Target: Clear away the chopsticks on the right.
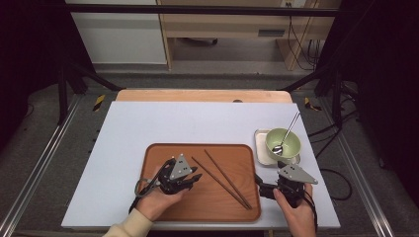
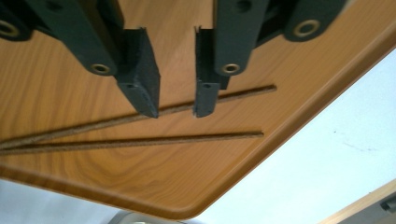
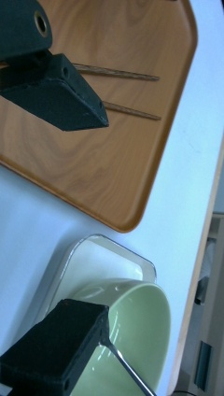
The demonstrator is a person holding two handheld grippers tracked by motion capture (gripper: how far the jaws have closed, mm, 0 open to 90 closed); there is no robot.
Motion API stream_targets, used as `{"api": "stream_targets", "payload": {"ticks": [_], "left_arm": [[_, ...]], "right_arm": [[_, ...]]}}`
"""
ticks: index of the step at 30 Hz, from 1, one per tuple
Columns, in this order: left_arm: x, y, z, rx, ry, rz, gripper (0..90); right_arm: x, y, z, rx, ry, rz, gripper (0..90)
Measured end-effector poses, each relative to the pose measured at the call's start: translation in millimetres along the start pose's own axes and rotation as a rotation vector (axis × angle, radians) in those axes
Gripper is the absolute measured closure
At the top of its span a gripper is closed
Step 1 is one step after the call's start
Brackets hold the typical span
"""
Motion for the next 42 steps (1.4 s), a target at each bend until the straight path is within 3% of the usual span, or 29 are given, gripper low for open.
{"api": "stream_targets", "payload": {"ticks": [7, 11, 15, 21, 25, 31, 42], "left_arm": [[7.9, 0.2, 4.5, 0.003, -0.008, 0.034, 81.1], [12.9, 0.7, 9.1, -0.04, -0.01, 0.031, 86.0], [19.2, 2.5, 7.4, -0.038, -0.022, 0.09, 88.7], [30.1, 0.2, 9.4, -0.042, -0.004, 0.121, 89.8], [36.6, -0.2, 5.8, -0.033, 0.014, 0.153, 89.9], [41.8, 1.3, 7.6, -0.028, 0.002, 0.17, 89.9], [46.2, 2.3, 17.3, -0.036, -0.023, 0.178, 89.9]], "right_arm": [[-6.0, -0.9, -10.6, 0.024, 0.027, -0.018, 10.9], [-10.3, 2.0, -22.0, 0.054, 0.064, -0.024, 11.8], [-10.8, 4.2, -26.7, 0.072, 0.07, -0.026, 12.3], [-7.8, 3.8, -22.4, 0.048, 0.06, -0.026, 12.5], [-7.9, 5.9, -23.4, 0.066, 0.079, -0.03, 7.3], [-8.8, 4.7, -26.2, 0.063, 0.105, -0.046, 5.9], [-8.8, 7.0, -31.4, 0.089, 0.101, -0.032, 6.6]]}}
Point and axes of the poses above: each handheld gripper's, and its own axes: x roughly forward along the jaws, y roughly out of its underside, z roughly to its left, the point moved 3 cm from there along x, roughly forward along the jaws, and after that the axes turned 4 degrees about -z, right-handed, at the moved point
